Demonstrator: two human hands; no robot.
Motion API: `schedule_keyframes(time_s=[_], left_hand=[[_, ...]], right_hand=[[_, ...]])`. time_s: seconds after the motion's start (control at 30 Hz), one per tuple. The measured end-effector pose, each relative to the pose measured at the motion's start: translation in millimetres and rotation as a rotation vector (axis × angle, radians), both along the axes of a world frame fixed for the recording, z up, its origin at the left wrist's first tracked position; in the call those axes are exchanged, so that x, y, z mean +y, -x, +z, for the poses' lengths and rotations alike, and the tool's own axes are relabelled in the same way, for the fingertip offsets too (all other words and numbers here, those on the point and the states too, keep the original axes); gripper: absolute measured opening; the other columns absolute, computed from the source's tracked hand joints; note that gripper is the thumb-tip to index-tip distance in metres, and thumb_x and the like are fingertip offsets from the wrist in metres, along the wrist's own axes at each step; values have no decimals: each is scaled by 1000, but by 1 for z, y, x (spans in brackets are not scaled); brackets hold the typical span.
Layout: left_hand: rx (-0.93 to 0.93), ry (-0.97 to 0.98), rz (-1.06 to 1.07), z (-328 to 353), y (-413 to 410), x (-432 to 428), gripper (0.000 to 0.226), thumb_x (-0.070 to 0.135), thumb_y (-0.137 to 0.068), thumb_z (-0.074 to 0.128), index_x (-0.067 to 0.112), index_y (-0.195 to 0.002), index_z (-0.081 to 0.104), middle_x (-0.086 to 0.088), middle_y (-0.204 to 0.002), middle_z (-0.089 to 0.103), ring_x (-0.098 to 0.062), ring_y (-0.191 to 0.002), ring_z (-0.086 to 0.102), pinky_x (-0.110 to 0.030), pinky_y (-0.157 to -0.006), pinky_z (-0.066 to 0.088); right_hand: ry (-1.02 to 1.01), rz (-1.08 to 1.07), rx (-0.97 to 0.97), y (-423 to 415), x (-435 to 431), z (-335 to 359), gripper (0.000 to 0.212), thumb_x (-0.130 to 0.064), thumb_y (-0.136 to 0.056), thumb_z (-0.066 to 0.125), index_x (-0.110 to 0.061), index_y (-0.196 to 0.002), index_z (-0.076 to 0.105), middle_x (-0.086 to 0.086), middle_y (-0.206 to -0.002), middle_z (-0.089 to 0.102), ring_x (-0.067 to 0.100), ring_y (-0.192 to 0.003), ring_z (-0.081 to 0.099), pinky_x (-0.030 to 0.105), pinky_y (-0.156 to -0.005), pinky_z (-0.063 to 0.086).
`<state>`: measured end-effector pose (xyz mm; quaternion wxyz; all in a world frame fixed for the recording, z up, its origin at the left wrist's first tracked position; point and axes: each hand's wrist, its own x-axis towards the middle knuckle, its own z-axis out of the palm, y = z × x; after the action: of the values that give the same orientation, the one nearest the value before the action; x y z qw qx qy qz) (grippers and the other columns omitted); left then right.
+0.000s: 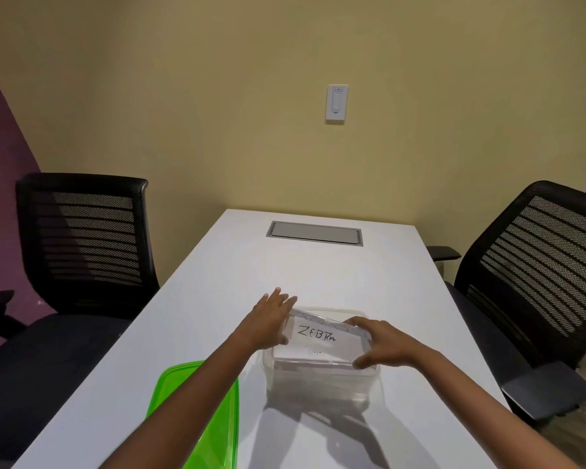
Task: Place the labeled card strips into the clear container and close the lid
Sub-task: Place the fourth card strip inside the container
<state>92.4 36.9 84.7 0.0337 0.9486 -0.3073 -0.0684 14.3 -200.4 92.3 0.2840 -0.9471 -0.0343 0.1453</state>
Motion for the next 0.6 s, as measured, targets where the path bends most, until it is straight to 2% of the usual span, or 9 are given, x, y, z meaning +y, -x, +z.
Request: schedule_keyframes(time_s=[0.17, 0.23, 0.3, 0.37, 0.43, 0.5, 0.6], left_hand=[[40, -65, -33, -6, -10, -9, 86, 27, -81, 71, 15, -150, 20, -10, -148, 39, -24, -139, 31, -35, -113, 28], [68, -84, -9, -9, -14, -13, 85, 28, -80, 71, 18, -149, 22, -9, -142, 45, -24, -132, 40, -35, -107, 35], [86, -107, 7, -13, -19, -16, 80, 28, -82, 69, 20, -148, 25, -8, -141, 45, -23, -129, 45, -36, -103, 40], [88, -125, 11, -18, -22, -18, 68, 26, -85, 63, 21, -145, 32, -7, -141, 45, -24, -128, 46, -36, -100, 42], [104, -129, 10, -25, -24, -19, 60, 26, -87, 60, 21, -143, 37, -6, -141, 45, -23, -130, 44, -37, -100, 42], [159, -133, 5, -32, -27, -21, 64, 27, -85, 63, 21, -143, 37, -5, -143, 41, -22, -133, 40, -38, -103, 40], [279, -159, 0, -42, -31, -22, 68, 28, -85, 65, 22, -145, 34, -6, -147, 38, -23, -136, 39, -40, -109, 38]], right_hand=[[84, 66, -13, -7, -10, -2, 67, -20, -70, 71, -29, -130, 42, 7, -122, 57, 17, -91, 51, 28, -75, 43], [108, 86, -20, -10, -13, -4, 70, -20, -71, 70, -28, -134, 39, 5, -130, 54, 14, -99, 49, 25, -80, 42], [153, 118, -19, -14, -14, -8, 71, -20, -73, 68, -27, -136, 36, 3, -136, 50, 17, -113, 50, 31, -93, 44], [243, 174, -13, -18, -14, -12, 72, -21, -74, 65, -28, -138, 33, 3, -137, 50, 24, -118, 49, 35, -99, 43], [284, 206, -1, -23, -13, -19, 73, -21, -73, 64, -29, -137, 31, 4, -133, 51, 26, -114, 50, 35, -95, 43], [276, 221, 1, -26, -14, -27, 72, -21, -72, 64, -28, -136, 32, 6, -131, 52, 26, -113, 51, 34, -93, 43], [261, 241, -4, -30, -16, -36, 72, -22, -72, 63, -26, -136, 32, 5, -134, 51, 24, -120, 49, 35, -98, 43]])
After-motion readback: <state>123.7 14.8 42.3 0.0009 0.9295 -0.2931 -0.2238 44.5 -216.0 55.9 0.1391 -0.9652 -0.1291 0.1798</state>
